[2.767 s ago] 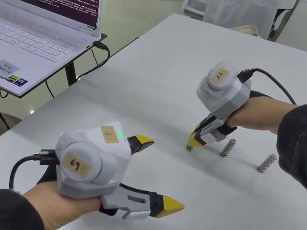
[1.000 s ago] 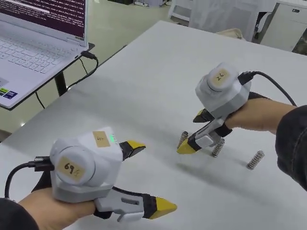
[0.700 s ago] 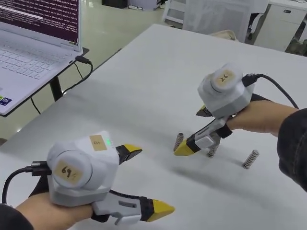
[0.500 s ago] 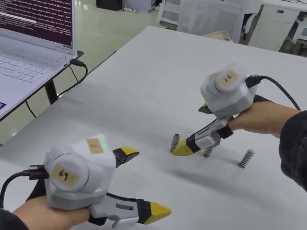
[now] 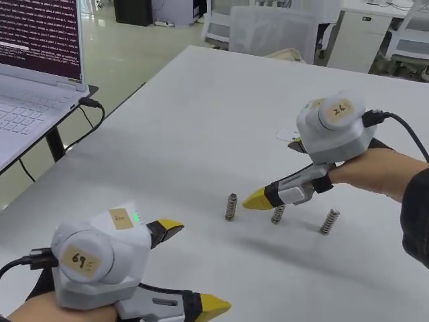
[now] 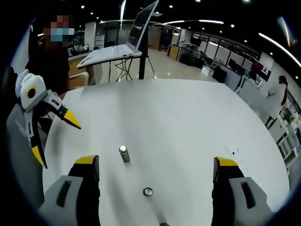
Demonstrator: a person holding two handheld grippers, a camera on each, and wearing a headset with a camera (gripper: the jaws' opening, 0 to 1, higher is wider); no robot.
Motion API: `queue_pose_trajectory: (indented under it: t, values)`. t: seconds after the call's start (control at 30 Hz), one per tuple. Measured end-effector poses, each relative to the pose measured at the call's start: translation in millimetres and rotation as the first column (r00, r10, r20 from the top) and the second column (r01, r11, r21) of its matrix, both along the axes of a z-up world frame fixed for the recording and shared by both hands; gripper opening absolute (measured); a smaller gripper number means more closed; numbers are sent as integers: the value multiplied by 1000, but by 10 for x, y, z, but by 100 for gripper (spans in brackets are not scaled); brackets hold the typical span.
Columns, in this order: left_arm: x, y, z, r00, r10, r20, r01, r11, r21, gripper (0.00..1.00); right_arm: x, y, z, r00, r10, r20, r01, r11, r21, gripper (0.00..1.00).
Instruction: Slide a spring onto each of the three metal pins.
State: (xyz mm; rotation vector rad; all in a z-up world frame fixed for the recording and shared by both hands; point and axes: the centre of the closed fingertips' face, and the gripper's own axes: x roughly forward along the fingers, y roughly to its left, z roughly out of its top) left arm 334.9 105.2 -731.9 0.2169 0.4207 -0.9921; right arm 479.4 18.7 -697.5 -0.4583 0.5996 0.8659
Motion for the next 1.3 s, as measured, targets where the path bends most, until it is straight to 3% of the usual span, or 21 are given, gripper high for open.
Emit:
queue_pose_trajectory:
  t: [0.23,0.57,1.03,1.2,1.3]
  values:
    - [-12,-4,-16,1000,-4,-7,4,1000,7,75,11,-264,150,997,-73,33,72,996,46,100]
    - [24,-15,-45,1000,-4,-14,4,1000,11,75,-72,-635,202,984,-172,50,166,981,102,100]
    - [84,-78,-46,1000,-12,-18,12,1000,8,75,-413,-1145,118,955,-292,58,280,947,157,100]
    - [94,-81,-42,1000,-10,-17,10,1000,4,75,-558,-1202,84,949,-311,58,295,935,196,100]
    - [100,-75,-33,1000,-6,-18,6,1000,0,75,-666,-1207,35,948,-311,66,293,936,196,100]
